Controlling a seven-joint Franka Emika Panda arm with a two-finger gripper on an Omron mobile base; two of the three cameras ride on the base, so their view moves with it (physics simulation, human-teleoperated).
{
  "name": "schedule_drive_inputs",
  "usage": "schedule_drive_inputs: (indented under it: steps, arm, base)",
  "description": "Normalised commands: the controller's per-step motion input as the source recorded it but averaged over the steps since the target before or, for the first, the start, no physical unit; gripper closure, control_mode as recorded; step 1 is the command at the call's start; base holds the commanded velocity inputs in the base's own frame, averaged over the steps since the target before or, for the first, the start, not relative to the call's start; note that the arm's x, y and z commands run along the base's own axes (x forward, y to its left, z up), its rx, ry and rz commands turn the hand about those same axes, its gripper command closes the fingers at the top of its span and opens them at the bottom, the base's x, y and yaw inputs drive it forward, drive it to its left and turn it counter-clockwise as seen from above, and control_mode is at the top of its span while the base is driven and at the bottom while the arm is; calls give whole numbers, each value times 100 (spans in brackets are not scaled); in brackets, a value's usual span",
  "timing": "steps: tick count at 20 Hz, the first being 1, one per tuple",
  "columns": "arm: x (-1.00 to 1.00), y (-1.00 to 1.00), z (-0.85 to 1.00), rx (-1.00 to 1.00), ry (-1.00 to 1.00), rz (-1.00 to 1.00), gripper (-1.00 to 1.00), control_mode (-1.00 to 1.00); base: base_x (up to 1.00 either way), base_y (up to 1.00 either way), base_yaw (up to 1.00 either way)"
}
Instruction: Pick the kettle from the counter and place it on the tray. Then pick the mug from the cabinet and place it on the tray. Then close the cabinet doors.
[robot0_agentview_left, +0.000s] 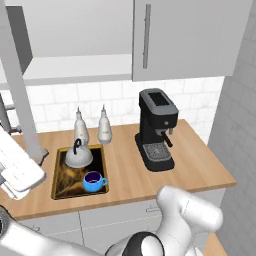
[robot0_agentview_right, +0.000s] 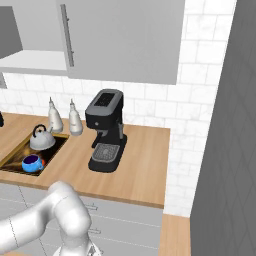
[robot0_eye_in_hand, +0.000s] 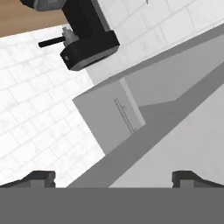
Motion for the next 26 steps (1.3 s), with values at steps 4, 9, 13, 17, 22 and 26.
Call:
schedule_drive_inputs:
  steps: [4, 9, 13, 17, 22, 26]
  arm:
    - [23, -93, 47, 0, 31, -2, -100, -100]
    - [40, -92, 52, 0, 36, -2, -100, -100]
    - [50, -87, 54, 0, 38, -2, -100, -100]
    - [59, -71, 48, 0, 35, -8, -100, -100]
    - [68, -48, 33, 2, 22, -10, -100, -100]
    - [68, -32, 13, 4, 12, -10, -100, -100]
  base:
    - [0, 0, 0]
    - [0, 0, 0]
    - [0, 0, 0]
    - [0, 0, 0]
    - [0, 0, 0]
    - [0, 0, 0]
